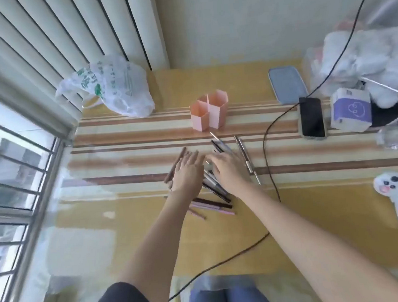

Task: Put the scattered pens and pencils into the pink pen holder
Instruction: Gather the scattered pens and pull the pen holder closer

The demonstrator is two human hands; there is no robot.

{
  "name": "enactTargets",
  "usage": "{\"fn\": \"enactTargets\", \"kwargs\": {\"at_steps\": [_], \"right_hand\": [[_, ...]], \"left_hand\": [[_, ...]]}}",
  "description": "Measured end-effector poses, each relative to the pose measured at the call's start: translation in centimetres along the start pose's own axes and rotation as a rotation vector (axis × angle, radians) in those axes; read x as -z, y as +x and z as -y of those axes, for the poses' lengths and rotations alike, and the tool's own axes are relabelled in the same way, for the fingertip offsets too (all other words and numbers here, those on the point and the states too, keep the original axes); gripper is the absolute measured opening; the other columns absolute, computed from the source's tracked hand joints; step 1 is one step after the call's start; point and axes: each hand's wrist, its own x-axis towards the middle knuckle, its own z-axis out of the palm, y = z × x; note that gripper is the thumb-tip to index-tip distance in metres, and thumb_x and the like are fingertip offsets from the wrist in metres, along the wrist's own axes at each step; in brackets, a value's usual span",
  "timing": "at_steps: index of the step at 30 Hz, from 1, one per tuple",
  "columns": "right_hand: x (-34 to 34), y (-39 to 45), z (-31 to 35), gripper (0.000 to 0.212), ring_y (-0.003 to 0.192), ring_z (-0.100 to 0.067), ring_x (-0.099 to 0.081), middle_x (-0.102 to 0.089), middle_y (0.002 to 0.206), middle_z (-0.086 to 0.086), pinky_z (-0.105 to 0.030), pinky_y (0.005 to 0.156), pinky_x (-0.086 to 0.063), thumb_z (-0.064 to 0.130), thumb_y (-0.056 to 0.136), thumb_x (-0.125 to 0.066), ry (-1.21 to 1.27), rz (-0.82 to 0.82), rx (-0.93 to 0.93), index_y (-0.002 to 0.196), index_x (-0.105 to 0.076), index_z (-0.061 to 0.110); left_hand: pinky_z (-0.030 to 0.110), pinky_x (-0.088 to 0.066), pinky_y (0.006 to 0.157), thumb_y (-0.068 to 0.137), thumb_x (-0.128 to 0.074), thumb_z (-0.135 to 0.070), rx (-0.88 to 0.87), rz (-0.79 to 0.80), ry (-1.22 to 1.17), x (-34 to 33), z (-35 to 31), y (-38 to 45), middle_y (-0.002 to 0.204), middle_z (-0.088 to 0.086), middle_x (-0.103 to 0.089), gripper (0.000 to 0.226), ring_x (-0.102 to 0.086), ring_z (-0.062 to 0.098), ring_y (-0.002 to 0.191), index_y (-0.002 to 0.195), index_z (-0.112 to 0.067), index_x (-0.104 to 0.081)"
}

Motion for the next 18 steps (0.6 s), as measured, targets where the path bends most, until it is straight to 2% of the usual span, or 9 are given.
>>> {"fn": "enactTargets", "kwargs": {"at_steps": [2,4,7,14,18], "right_hand": [[-1.4,1.1,-0.6,0.042,0.135,-0.027,-0.040,-0.055,0.138,-0.007,-0.043,0.111,-0.028,0.005,0.091,-0.051,0.006,-0.053,-0.010,0.131,-0.053,0.015],[-3.0,1.7,-1.3,0.047,0.143,-0.024,-0.027,-0.041,0.150,-0.004,-0.042,0.116,-0.020,0.006,0.093,-0.046,-0.034,-0.057,-0.048,0.138,-0.044,0.018],[-5.6,1.7,-2.3,0.044,0.147,-0.017,-0.016,-0.029,0.156,-0.001,-0.040,0.119,-0.011,0.018,0.099,-0.037,-0.017,-0.104,-0.100,0.144,-0.037,0.018],[-7.8,1.3,-2.0,0.044,0.147,-0.017,-0.015,-0.032,0.154,0.001,-0.034,0.117,-0.011,0.024,0.101,-0.035,0.034,-0.209,-0.059,0.144,-0.039,0.014],[-8.5,1.7,-2.6,0.045,0.147,-0.014,-0.011,-0.028,0.156,0.003,-0.031,0.116,-0.006,0.025,0.101,-0.029,-0.001,-0.247,-0.031,0.145,-0.036,0.016]], "left_hand": [[0.041,-0.005,0.118,0.100,-0.035,-0.018,0.014,-0.063,0.045,-1.3,0.2,1.2,0.158,0.007,-0.020,0.048,-0.010,0.024,0.146,0.147,-0.019,-0.027],[0.047,0.001,0.118,0.101,-0.032,-0.027,0.022,-0.076,0.087,-2.7,0.6,2.0,0.160,0.005,-0.015,0.050,-0.003,0.023,0.147,0.149,-0.021,-0.022],[0.051,0.010,0.115,0.100,-0.023,-0.040,0.032,-0.098,0.161,-4.8,1.4,2.7,0.161,0.001,-0.009,0.052,0.005,0.021,0.147,0.150,-0.026,-0.020],[0.047,0.000,0.117,0.096,-0.015,-0.038,-0.030,-0.266,0.234,-6.6,2.2,2.6,0.159,0.000,-0.019,0.054,-0.004,0.019,0.147,0.149,-0.028,-0.025],[0.046,-0.003,0.117,0.088,0.001,-0.044,-0.049,-0.318,0.253,-7.0,2.4,2.9,0.158,-0.001,-0.021,0.067,-0.006,0.019,0.147,0.148,-0.029,-0.024]]}}
